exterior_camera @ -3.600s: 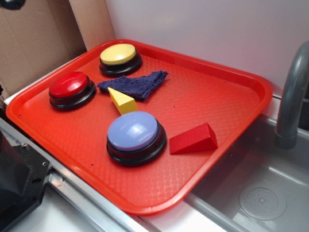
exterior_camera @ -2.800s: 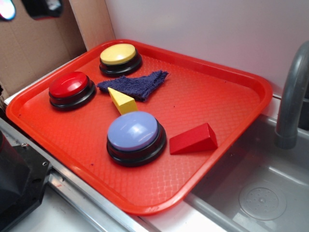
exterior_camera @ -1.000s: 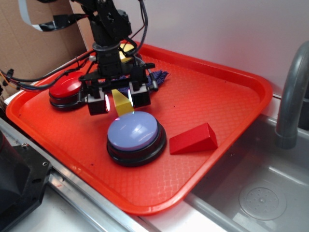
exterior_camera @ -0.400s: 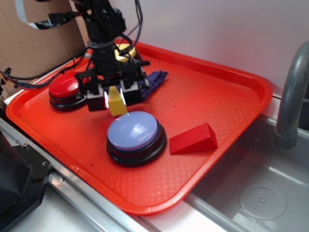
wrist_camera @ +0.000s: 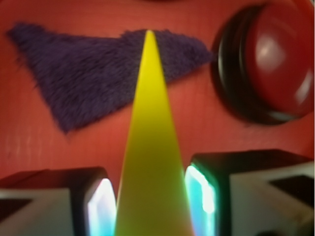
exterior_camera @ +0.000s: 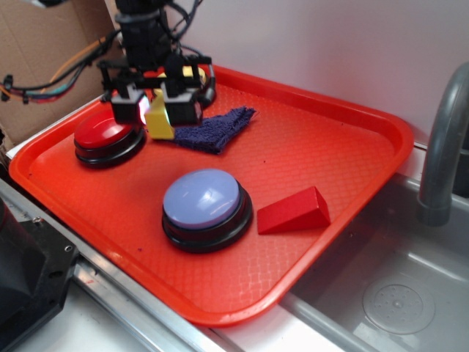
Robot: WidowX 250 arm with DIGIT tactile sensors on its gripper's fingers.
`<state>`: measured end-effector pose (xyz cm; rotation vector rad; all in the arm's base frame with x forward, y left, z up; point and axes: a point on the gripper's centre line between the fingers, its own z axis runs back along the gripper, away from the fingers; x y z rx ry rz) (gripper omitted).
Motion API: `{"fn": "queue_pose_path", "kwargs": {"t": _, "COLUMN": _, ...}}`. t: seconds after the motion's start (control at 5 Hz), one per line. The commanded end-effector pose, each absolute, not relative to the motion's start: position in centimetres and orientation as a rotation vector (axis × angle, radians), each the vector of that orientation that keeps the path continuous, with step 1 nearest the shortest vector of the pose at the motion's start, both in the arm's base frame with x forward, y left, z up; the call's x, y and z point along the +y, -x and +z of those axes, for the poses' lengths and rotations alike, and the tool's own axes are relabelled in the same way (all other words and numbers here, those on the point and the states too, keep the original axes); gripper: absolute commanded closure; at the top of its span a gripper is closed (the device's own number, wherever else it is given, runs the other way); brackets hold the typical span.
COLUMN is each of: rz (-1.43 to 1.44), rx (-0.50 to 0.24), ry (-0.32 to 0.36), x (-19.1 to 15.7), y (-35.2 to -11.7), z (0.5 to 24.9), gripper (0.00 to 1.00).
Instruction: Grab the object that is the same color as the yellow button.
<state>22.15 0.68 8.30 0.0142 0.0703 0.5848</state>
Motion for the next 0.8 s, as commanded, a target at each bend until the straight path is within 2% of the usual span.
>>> {"fn": "queue_pose_path", "kwargs": {"t": 0.0, "rz": 0.227, "rx": 0.016, "ry": -0.105, "x": 1.9, "y": -22.0, "z": 15.2, "gripper": 1.00}}
{"fn": "queue_pose_path", "kwargs": {"t": 0.2, "rz": 0.091, "rx": -0.022, "ry": -0.115, "x": 1.5, "y": -20.8, "z": 16.3, "gripper": 1.00}}
{"fn": "queue_pose_path", "kwargs": {"t": 0.4, "rz": 0.107, "rx": -0.035, "ry": -0.075, "x": 1.5, "y": -19.9, "z": 16.4, "gripper": 1.00}}
{"fn": "queue_pose_path", "kwargs": {"t": 0.6, "rz": 0.158, "rx": -0.038, "ry": -0.082, "x": 2.1, "y": -19.9, "z": 16.3, "gripper": 1.00}}
